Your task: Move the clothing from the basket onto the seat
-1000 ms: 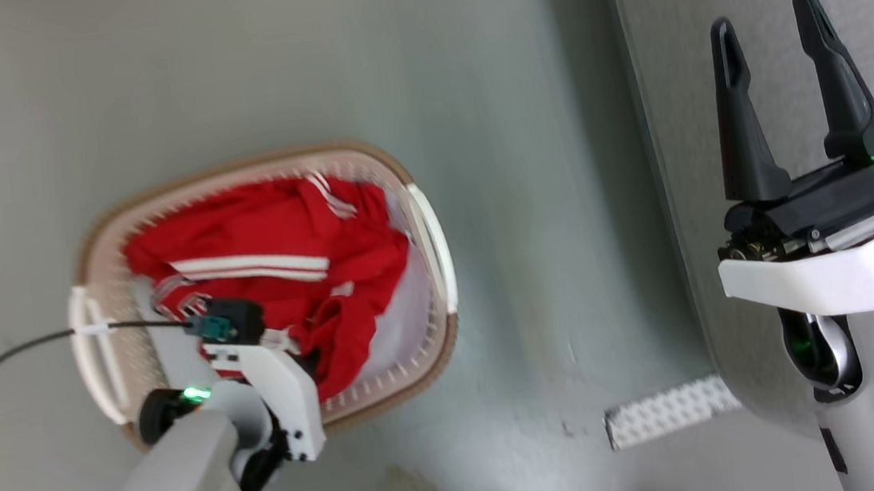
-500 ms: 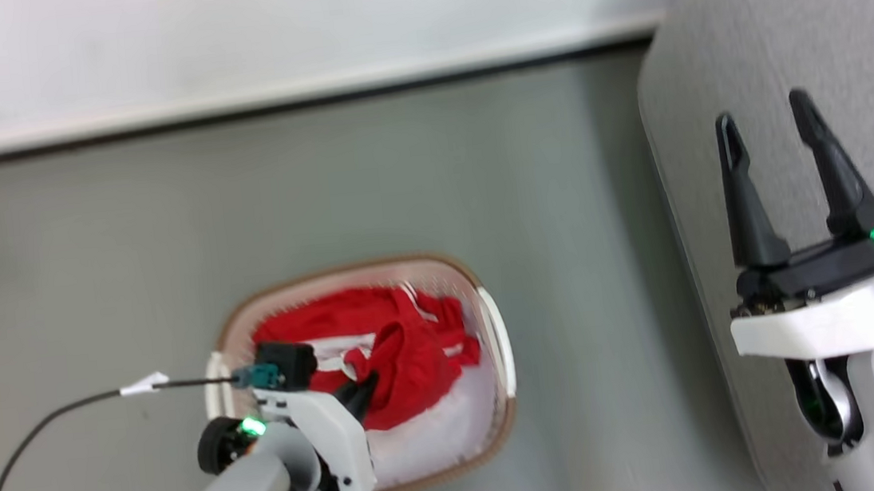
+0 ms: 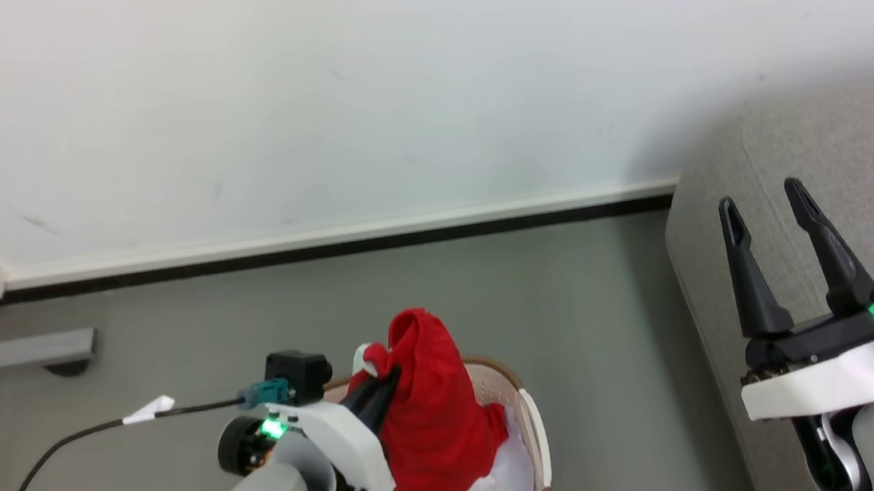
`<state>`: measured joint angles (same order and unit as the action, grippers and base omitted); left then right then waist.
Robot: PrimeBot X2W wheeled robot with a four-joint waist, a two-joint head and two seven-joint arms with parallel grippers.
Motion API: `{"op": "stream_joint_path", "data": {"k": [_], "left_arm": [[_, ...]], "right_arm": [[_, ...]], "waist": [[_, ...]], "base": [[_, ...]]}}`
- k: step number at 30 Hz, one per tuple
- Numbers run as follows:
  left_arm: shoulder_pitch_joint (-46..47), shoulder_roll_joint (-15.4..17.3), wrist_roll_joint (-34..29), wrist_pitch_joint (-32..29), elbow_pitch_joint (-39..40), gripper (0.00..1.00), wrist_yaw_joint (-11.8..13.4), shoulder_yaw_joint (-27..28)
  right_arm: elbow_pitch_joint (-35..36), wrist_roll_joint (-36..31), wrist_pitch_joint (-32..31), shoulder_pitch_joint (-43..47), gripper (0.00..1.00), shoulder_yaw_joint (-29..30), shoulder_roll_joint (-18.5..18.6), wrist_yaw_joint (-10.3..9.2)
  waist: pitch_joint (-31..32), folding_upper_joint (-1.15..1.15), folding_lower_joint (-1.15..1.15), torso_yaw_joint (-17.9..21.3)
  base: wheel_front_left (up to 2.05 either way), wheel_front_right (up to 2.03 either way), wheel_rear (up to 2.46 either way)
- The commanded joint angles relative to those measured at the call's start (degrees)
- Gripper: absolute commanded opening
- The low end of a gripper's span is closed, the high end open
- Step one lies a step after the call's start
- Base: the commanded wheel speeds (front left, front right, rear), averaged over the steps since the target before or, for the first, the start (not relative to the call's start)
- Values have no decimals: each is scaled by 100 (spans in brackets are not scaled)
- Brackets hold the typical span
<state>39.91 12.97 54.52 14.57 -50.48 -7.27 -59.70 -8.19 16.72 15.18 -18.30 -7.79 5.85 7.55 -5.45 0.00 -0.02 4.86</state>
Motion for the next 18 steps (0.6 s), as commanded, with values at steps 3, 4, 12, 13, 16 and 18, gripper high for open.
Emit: {"op": "stream_joint_path", "data": {"k": [3, 4, 12, 13, 16, 18], "left_arm": [[73, 83, -132, 61, 299, 0, 94, 171], [71, 127, -174, 67, 435, 0, 135, 245], [-165, 582, -702, 62, 2082, 0, 609, 1099], [-200, 630, -754, 62, 2280, 0, 657, 1188], [-285, 780, -901, 62, 2781, 0, 796, 1309], [-276, 866, -959, 62, 3052, 0, 862, 1350]], "right_arm": [[-50, 48, -5, 198, 100, -17, 37, -12], [-62, 50, -5, 238, 100, -29, 29, -12], [-141, 188, -5, 431, 100, -204, -75, -12], [-146, 197, -5, 460, 100, -221, -90, -12], [-178, 236, -5, 503, 100, -284, -125, -12], [-199, 239, -5, 541, 100, -372, -135, -12]], "waist": [[287, 0, 2, -112], [329, 0, 2, -115], [527, 0, 2, -73], [539, 0, 2, -70], [566, 0, 2, -73], [577, 0, 2, -77]], "base": [[0, 0, 0], [0, 0, 0], [0, 0, 0], [0, 0, 0], [0, 0, 0], [0, 0, 0]]}}
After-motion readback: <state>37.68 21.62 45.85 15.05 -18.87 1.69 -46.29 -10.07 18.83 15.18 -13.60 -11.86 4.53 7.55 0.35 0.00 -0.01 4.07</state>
